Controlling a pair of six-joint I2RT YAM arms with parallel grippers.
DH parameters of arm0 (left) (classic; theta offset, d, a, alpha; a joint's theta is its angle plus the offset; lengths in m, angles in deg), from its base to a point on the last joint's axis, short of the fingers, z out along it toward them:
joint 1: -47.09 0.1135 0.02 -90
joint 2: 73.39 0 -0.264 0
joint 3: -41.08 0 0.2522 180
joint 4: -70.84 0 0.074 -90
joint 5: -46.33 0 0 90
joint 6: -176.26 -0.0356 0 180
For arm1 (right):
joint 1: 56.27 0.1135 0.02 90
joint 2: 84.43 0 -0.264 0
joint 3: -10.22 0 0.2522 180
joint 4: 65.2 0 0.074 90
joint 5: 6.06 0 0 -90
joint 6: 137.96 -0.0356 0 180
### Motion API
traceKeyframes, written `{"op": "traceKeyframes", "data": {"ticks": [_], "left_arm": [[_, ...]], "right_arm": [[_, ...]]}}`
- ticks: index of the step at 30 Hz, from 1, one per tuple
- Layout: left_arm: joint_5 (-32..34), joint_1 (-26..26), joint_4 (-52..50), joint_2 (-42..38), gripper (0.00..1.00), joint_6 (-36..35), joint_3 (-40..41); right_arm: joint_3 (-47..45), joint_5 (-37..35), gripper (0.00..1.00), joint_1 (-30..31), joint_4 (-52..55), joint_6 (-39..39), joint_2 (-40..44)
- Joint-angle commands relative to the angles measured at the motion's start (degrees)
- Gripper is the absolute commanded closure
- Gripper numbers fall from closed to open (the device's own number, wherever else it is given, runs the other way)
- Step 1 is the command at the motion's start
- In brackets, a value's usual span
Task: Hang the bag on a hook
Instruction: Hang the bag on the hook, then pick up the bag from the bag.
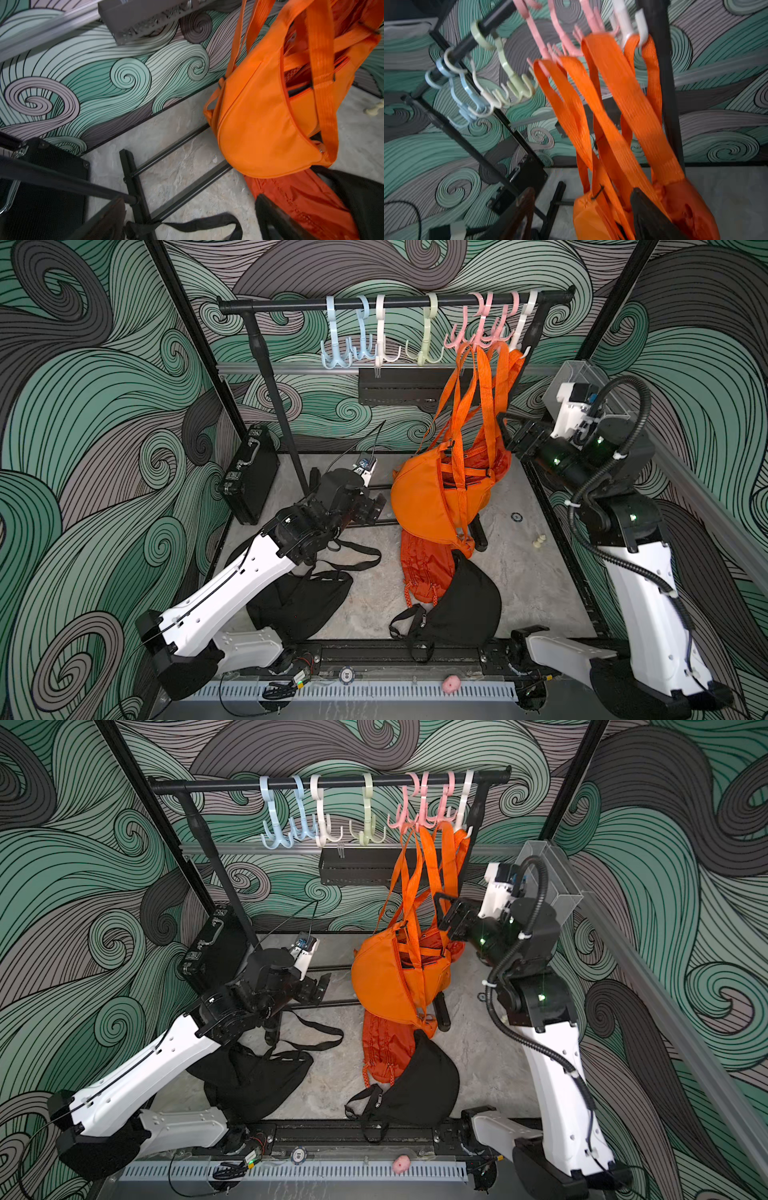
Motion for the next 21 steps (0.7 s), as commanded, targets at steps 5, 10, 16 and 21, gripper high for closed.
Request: {"op": "traceKeyframes", "data": {"ticks": [5,10,16,21], "left_arm": [[5.4,1.5,5.1,-7.1,0.01,2.8,10.8],[6.1,1.6,6.7,-8.4,0.01,2.7,14.0],[5.8,1.6,7.9,-9.4,0.02,3.7,16.2],[8.2,1.6,8.3,-9.9,0.01,2.8,16.7]], "right_arm": [[-27.9,-8.5,0.27,14.3,9.3,-0.9,11.1],[-44.0,-11.2,0.23,21.9,7.7,-7.5,13.8],[-49.6,-17.2,0.2,34.9,1.4,-11.4,-0.7],[-49.9,-18.9,0.19,38.3,-4.2,-11.7,-11.3]]}}
